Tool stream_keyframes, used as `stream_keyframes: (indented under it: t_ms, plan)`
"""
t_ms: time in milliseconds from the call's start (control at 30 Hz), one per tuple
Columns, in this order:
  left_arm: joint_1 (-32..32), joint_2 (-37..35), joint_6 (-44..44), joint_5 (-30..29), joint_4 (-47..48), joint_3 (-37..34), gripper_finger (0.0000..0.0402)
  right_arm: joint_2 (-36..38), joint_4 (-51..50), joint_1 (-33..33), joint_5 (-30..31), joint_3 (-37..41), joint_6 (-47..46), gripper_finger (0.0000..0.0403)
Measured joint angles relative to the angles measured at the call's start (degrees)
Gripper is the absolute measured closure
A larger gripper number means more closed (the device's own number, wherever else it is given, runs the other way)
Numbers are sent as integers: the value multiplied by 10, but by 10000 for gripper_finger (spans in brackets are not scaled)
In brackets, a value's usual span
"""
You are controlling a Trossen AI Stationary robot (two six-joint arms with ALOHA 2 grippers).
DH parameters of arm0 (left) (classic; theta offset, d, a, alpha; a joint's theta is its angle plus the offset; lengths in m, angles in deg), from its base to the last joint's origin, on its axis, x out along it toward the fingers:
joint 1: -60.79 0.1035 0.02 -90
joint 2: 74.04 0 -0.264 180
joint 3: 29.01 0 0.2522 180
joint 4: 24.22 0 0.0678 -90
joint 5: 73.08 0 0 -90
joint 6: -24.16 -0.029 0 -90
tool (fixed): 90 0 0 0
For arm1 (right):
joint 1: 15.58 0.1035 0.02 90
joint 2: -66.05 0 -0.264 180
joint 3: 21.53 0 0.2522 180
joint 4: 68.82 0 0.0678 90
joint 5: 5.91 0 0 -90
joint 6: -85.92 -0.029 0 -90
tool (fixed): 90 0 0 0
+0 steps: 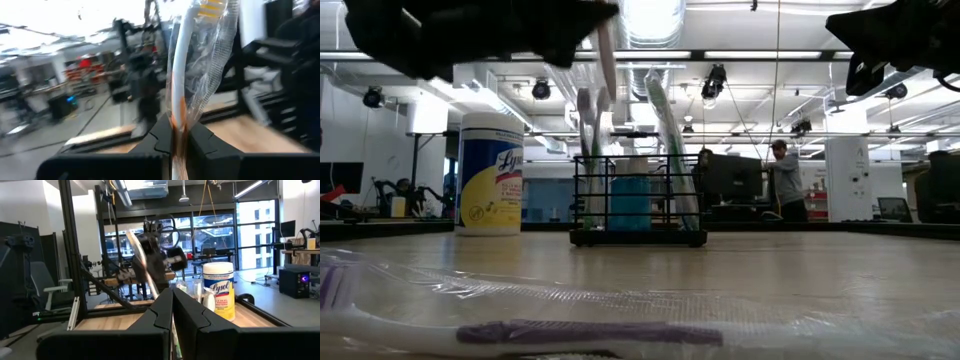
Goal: Pick & Place toothbrushing station
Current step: Put the orange toothbrush into the mesh organizer
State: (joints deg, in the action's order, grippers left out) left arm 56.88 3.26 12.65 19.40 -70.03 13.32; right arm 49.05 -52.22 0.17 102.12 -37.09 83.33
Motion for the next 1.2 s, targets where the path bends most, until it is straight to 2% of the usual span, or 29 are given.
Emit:
stream_keyframes:
  t_ms: [133,333,500,733,967,1200]
  plan:
    - [-5,-62,19,32,75,17,380,0,0,0,0,0,-2,392]
    - [-10,-175,22,33,223,18,380,0,-1,0,0,0,-2,392]
    - [-10,-211,23,-3,230,-27,380,-1,-1,0,0,0,0,392]
    - [-3,-140,40,-30,55,-82,380,-1,1,0,0,0,2,392]
    - [12,-47,31,-36,23,-59,380,-1,2,0,0,0,0,392]
    - [33,6,30,-36,6,-53,380,-1,0,0,0,0,0,392]
